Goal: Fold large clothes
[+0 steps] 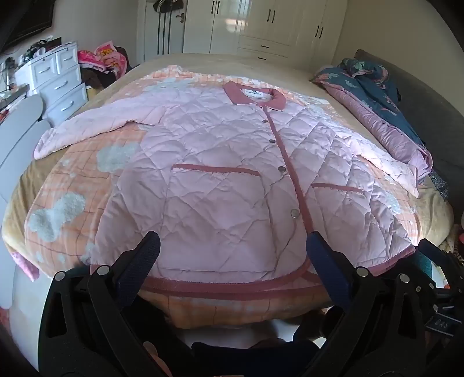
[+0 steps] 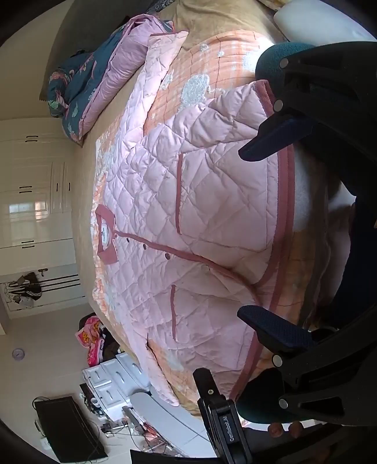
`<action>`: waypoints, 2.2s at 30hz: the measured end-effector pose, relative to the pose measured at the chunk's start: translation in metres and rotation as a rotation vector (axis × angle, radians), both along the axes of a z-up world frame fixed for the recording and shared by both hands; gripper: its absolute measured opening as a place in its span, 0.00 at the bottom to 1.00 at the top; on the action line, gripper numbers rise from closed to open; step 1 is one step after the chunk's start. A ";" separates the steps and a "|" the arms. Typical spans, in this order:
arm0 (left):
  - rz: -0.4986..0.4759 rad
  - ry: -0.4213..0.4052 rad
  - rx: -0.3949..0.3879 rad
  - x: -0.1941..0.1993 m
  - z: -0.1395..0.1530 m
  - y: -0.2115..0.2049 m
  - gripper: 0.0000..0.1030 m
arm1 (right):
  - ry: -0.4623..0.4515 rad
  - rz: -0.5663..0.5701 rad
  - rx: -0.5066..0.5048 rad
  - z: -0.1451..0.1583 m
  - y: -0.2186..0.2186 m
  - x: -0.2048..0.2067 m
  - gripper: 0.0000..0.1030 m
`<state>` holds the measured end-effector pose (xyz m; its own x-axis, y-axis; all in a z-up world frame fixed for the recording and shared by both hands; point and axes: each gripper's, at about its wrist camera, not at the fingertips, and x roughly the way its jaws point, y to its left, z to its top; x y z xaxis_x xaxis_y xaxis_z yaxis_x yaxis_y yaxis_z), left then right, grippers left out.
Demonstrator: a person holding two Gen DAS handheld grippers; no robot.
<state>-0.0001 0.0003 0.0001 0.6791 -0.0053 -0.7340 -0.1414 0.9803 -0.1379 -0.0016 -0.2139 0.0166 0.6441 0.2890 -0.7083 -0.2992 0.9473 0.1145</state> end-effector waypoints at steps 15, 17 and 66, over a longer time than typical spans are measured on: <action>-0.004 0.002 0.007 0.000 -0.001 -0.001 0.92 | 0.014 0.000 0.011 -0.001 -0.004 0.002 0.96; -0.002 0.002 0.008 0.000 -0.001 -0.001 0.92 | 0.014 0.001 0.014 -0.002 -0.003 0.002 0.96; -0.007 -0.012 0.022 0.001 0.011 -0.004 0.92 | 0.027 0.009 0.018 -0.004 0.004 0.001 0.96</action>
<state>0.0010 -0.0039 0.0109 0.6881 0.0059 -0.7256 -0.1329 0.9841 -0.1180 -0.0006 -0.2102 0.0131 0.6220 0.3076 -0.7200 -0.3046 0.9422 0.1393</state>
